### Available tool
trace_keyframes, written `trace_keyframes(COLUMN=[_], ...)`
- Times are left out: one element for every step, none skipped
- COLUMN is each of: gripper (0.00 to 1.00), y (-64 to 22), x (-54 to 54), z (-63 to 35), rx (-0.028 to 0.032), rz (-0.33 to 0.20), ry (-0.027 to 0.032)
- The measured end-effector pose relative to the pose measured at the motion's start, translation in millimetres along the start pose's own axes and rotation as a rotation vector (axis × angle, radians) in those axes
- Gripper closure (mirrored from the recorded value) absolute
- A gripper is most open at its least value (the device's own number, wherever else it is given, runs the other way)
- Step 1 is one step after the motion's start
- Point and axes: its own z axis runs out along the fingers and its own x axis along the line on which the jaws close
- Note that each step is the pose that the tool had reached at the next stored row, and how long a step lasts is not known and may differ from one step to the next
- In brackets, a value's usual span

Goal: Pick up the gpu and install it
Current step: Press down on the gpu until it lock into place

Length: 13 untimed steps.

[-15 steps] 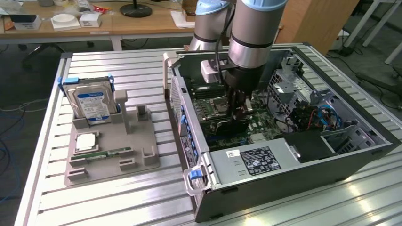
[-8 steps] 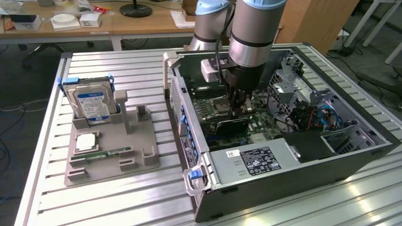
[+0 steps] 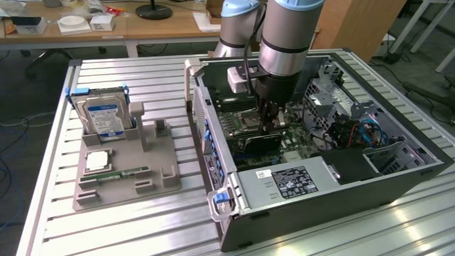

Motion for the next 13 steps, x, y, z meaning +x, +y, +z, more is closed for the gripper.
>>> trace_keyframes(gripper=[0.90, 0.90, 0.90, 0.90, 0.90, 0.90, 0.90, 0.90, 0.90, 0.90, 0.90, 0.90, 0.90], y=[0.0, 0.0, 0.0, 0.0, 0.0, 0.0, 0.0, 0.0, 0.2, 1.4, 3.9, 6.2, 9.1], x=[0.0, 0.0, 0.0, 0.0, 0.0, 0.0, 0.0, 0.0, 0.0, 0.0, 0.1, 0.1, 0.2], z=[0.0, 0.0, 0.0, 0.0, 0.0, 0.0, 0.0, 0.0, 0.0, -0.1, -0.1, 0.1, 0.2], rx=[0.0000, 0.0000, 0.0000, 0.0000, 0.0000, 0.0000, 0.0000, 0.0000, -0.0002, -0.0009, -0.0024, -0.0050, -0.0081], rz=[0.000, 0.000, 0.000, 0.000, 0.000, 0.000, 0.000, 0.000, 0.000, 0.000, -0.001, -0.001, -0.001], ry=[0.0000, 0.0000, 0.0000, 0.0001, 0.0000, 0.0000, 0.0000, 0.0000, 0.0004, 0.0010, 0.0011, 0.0011, 0.0011])
